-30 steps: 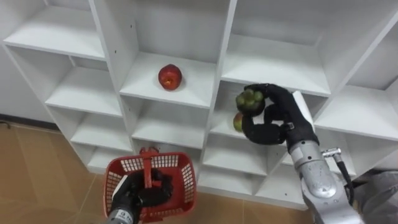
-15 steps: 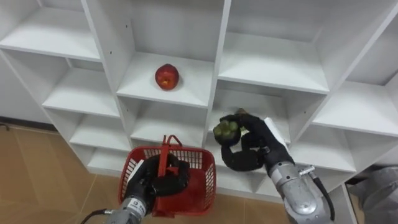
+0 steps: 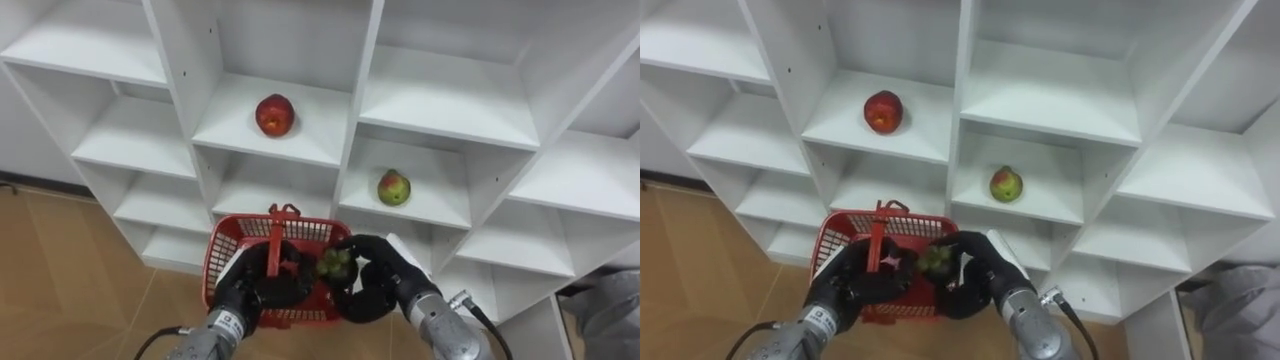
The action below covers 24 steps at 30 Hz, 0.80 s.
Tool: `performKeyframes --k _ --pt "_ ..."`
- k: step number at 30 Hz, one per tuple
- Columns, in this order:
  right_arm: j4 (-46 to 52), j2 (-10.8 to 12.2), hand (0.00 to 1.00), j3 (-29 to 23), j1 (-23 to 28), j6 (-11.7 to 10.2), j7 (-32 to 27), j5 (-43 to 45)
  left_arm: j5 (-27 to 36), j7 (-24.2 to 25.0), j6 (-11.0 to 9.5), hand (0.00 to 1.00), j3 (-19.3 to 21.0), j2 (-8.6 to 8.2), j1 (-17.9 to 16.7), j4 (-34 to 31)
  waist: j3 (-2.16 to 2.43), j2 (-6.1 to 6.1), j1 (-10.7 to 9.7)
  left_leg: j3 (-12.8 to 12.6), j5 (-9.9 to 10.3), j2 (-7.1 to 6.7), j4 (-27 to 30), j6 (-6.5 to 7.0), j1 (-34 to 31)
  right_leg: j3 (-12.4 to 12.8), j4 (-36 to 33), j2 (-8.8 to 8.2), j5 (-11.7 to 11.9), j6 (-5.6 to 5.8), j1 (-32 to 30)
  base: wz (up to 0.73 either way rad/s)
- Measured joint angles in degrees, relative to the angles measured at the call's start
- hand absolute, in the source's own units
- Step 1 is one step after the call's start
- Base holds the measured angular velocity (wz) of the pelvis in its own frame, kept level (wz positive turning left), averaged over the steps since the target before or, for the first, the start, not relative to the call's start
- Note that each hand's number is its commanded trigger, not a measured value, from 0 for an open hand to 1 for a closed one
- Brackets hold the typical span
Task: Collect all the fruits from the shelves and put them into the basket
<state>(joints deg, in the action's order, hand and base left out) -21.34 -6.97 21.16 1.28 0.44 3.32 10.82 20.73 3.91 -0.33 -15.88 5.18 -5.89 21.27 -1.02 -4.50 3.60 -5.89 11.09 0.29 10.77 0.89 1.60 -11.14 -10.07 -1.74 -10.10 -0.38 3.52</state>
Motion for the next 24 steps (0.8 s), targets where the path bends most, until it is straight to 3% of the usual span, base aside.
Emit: performKeyframes --k 24 --pt "0.2 0.0 1.00 0.1 -1.3 1.0 0.8 1.5 0.0 0.1 0.0 1.00 0.0 -0.29 0.0 -1.3 0.31 0.25 1.6 0.4 0.0 -0.01 0.2 0.00 -0.5 -0.2 -0.6 -0.04 0.0 0.00 -0.6 0.00"
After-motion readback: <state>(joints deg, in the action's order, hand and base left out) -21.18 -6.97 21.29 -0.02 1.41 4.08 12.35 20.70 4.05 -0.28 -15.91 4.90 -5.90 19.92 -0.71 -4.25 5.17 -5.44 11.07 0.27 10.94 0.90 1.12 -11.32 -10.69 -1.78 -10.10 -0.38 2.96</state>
